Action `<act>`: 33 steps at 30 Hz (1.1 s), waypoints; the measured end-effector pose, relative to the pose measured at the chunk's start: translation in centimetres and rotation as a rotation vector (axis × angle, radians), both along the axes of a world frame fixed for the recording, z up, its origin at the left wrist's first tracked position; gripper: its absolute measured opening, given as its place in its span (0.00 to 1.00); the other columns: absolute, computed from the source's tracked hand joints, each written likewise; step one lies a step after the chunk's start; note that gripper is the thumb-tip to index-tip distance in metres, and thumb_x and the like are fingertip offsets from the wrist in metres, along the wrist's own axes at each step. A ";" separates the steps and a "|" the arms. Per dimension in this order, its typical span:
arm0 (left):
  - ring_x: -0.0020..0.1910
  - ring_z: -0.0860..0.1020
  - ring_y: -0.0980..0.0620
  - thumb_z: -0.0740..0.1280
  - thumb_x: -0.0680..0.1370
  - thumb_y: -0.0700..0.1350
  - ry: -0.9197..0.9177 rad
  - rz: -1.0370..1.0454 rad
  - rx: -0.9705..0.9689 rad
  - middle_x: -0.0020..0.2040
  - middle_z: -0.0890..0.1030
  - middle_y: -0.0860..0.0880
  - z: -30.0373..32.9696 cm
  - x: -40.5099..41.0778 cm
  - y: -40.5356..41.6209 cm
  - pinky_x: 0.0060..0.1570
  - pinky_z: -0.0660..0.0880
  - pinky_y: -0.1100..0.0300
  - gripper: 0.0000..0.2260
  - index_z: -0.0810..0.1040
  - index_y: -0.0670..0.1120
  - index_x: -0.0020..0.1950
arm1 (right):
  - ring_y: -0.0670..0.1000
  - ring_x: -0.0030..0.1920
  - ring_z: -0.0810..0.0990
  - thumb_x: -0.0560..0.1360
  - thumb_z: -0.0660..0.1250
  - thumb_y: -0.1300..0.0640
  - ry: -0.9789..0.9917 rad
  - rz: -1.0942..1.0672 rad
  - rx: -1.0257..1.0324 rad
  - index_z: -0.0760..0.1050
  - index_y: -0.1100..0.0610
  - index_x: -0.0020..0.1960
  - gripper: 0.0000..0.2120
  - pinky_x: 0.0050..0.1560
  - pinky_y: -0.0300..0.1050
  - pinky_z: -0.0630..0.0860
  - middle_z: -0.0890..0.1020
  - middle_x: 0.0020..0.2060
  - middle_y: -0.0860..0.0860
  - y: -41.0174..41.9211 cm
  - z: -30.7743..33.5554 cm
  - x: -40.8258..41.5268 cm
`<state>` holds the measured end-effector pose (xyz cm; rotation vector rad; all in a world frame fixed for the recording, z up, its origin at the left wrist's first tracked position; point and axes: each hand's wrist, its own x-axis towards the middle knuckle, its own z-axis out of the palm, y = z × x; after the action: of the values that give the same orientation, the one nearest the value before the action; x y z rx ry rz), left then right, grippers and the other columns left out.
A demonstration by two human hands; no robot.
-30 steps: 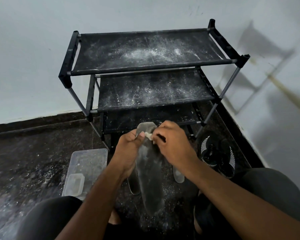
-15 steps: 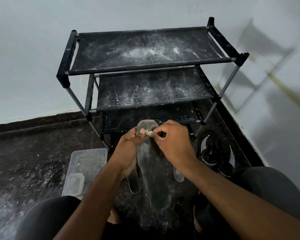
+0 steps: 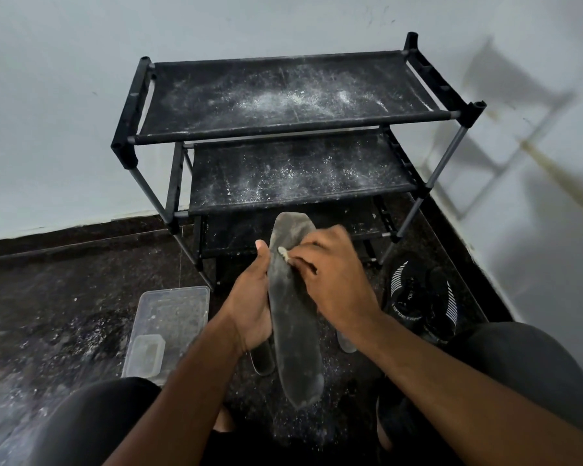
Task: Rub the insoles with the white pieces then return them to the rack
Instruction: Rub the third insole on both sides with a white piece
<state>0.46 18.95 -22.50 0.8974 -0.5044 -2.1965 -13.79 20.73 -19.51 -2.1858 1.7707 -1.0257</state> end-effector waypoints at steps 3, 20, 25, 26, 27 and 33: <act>0.69 0.76 0.40 0.54 0.82 0.68 -0.011 0.007 0.001 0.66 0.79 0.36 -0.4 0.2 -0.1 0.71 0.69 0.43 0.35 0.74 0.40 0.74 | 0.48 0.52 0.73 0.75 0.70 0.65 0.051 0.101 0.044 0.82 0.60 0.51 0.06 0.55 0.36 0.72 0.80 0.47 0.51 0.1 -0.6 0.7; 0.63 0.81 0.41 0.52 0.84 0.65 -0.017 -0.027 0.021 0.63 0.81 0.36 0.1 -0.6 0.7 0.62 0.79 0.47 0.32 0.76 0.40 0.71 | 0.45 0.49 0.73 0.75 0.71 0.61 -0.109 0.040 0.053 0.83 0.58 0.45 0.03 0.53 0.33 0.70 0.80 0.42 0.49 0.0 0.3 0.4; 0.70 0.76 0.39 0.51 0.84 0.65 0.006 -0.006 0.050 0.70 0.77 0.35 -0.8 0.6 -0.1 0.72 0.70 0.42 0.33 0.74 0.41 0.74 | 0.44 0.47 0.72 0.74 0.72 0.58 -0.049 0.231 0.109 0.85 0.55 0.44 0.03 0.49 0.41 0.72 0.81 0.39 0.43 0.6 0.3 0.9; 0.65 0.80 0.40 0.52 0.84 0.64 0.005 -0.005 0.059 0.65 0.80 0.35 -0.8 0.5 0.0 0.66 0.75 0.44 0.32 0.78 0.40 0.70 | 0.45 0.47 0.72 0.74 0.71 0.57 -0.015 0.196 0.083 0.85 0.54 0.44 0.03 0.50 0.43 0.72 0.82 0.40 0.43 0.4 0.3 0.7; 0.60 0.82 0.41 0.52 0.84 0.63 0.012 -0.017 0.054 0.60 0.82 0.36 -0.6 0.3 0.2 0.61 0.78 0.46 0.31 0.80 0.40 0.66 | 0.45 0.48 0.72 0.75 0.71 0.57 0.005 0.142 0.058 0.84 0.54 0.44 0.04 0.51 0.44 0.72 0.82 0.40 0.44 0.1 0.4 0.5; 0.54 0.84 0.42 0.52 0.84 0.63 0.019 -0.040 0.052 0.55 0.84 0.37 0.1 0.0 0.4 0.53 0.82 0.47 0.31 0.85 0.40 0.60 | 0.43 0.49 0.73 0.74 0.72 0.59 -0.094 0.148 0.088 0.84 0.54 0.44 0.03 0.52 0.38 0.72 0.83 0.42 0.44 0.3 0.2 0.6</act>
<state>0.48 19.38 -22.39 0.8996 -0.4614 -2.2615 -13.17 21.07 -19.34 -2.1414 1.5581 -0.9807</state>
